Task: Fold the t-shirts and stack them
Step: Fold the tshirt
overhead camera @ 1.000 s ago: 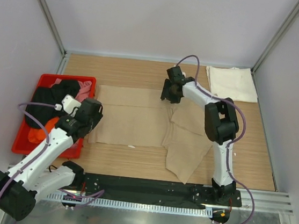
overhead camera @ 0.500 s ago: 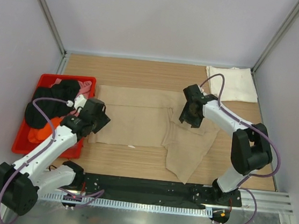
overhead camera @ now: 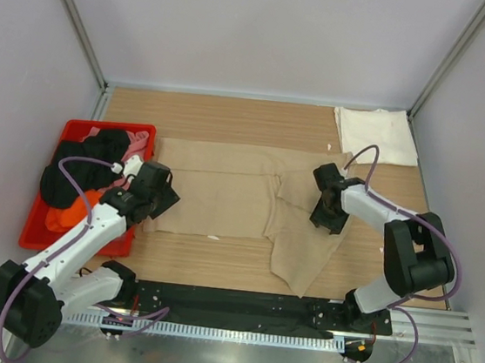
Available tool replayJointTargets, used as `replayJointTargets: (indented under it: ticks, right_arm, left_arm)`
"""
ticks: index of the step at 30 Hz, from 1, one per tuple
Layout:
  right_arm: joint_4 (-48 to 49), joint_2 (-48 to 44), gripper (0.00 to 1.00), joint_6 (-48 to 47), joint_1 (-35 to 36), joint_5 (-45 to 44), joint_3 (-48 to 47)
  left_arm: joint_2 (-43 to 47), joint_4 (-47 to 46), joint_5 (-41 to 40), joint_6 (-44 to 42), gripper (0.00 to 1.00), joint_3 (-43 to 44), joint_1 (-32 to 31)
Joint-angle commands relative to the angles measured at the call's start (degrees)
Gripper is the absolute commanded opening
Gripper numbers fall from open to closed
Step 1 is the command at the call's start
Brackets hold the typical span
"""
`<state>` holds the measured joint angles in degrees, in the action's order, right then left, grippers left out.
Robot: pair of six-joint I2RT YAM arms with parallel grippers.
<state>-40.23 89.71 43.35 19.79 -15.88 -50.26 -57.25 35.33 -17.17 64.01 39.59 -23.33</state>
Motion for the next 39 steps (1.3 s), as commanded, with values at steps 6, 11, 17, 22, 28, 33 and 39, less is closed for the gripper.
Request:
replayJointTargets:
  ticks: [6,11,17,22,28,33,39]
  right_arm:
    - [4.1,-1.82,0.5,-5.82,-7.13,-3.02,3.24]
    - [0.69,-3.66,0.5,-7.14,-7.84,-4.51,0.44]
    - [-8.35,-8.57,0.54,0.03,-7.75,-3.47,-3.7]
    - [-15.22,-12.36,0.54,9.72,-7.75,3.22,-1.34]
    - [-22.09,-17.63,0.52,19.3,-7.49,11.21,6.46]
    - [-23.4,-25.01,0.49,23.71,-7.49,10.7,13.43]
    - [-24.81,-30.12,0.46,24.94,-6.96,10.61,15.63]
  left_arm:
    - [0.04,1.23,-3.31,-1.08,0.49,0.04,-0.05]
    - [-0.75,2.37,-4.8,-1.34,0.49,0.83,-0.05]
    - [-1.54,4.39,-5.33,-1.69,0.5,2.94,-0.05]
    - [-2.86,8.08,-6.47,1.2,0.5,5.05,-0.05]
    - [-4.01,10.55,-6.39,3.49,0.5,7.17,-0.05]
    - [-2.43,9.84,-6.21,4.37,0.49,6.9,-0.05]
    - [-1.98,9.84,-7.0,4.11,0.49,6.81,-0.13]
